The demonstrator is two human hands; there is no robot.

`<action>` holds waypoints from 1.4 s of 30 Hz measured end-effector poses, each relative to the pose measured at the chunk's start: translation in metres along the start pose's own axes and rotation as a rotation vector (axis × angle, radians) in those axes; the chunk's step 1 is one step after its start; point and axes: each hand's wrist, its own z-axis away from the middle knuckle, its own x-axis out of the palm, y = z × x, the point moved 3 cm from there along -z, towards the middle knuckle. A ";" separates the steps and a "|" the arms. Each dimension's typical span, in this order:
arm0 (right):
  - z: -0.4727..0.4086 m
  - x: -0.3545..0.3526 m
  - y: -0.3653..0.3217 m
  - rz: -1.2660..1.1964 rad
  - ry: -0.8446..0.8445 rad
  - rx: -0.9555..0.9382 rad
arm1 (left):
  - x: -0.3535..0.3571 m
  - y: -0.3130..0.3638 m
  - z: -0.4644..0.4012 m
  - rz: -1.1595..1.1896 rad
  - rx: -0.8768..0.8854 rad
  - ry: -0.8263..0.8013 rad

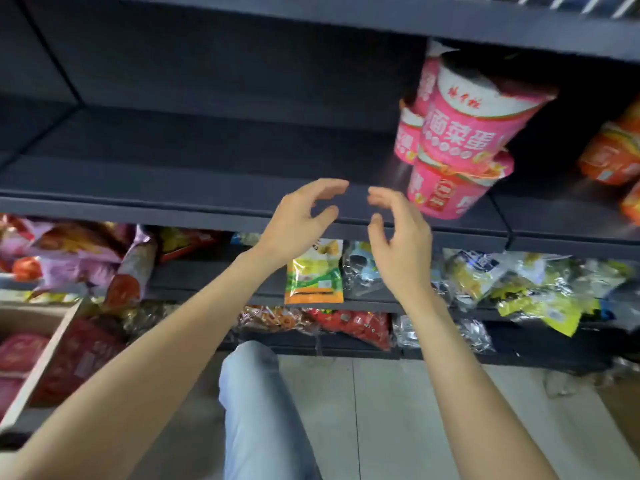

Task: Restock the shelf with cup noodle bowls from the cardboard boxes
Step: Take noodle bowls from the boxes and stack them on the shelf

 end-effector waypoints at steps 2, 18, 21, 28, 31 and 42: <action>0.017 0.052 -0.021 -0.022 -0.212 -0.054 | -0.041 -0.034 0.054 -0.251 0.022 0.056; 0.154 0.453 -0.288 -0.082 -1.335 -0.670 | -0.305 -0.315 0.461 -0.375 -1.239 0.716; 0.187 0.538 -0.316 -0.021 -1.396 -0.788 | -0.329 -0.366 0.487 -0.407 -1.301 0.738; 0.262 0.711 -0.310 0.366 -1.538 -0.877 | -0.363 -0.468 0.486 -0.720 -1.264 0.562; 0.280 0.765 -0.301 0.403 -1.546 -0.805 | -0.366 -0.484 0.490 -0.756 -1.215 0.577; 0.291 0.855 -0.306 0.508 -1.549 -1.306 | -0.374 -0.480 0.492 -0.949 -1.160 0.506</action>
